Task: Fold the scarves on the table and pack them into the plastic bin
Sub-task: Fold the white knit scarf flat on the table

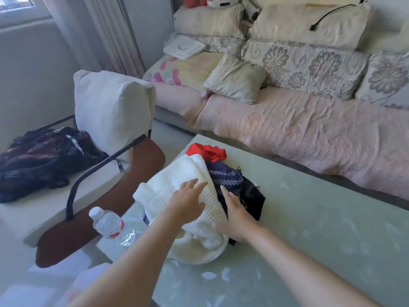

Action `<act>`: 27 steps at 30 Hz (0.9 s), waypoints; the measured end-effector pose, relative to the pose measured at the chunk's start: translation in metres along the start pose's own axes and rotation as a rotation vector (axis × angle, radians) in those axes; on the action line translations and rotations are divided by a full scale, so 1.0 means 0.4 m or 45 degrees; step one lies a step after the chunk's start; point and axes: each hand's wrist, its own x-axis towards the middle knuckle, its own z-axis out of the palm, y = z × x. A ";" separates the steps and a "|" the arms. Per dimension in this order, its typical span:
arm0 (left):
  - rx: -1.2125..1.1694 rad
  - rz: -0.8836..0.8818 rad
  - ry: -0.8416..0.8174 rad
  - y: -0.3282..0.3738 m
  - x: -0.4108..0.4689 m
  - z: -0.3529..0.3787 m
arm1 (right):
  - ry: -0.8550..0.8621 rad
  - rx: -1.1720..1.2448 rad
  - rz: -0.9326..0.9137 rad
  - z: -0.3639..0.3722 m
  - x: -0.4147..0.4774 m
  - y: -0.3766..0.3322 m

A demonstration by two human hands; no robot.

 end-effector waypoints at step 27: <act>0.003 0.854 0.385 0.368 -0.202 0.420 | 0.788 -0.951 0.085 -0.029 -0.564 0.426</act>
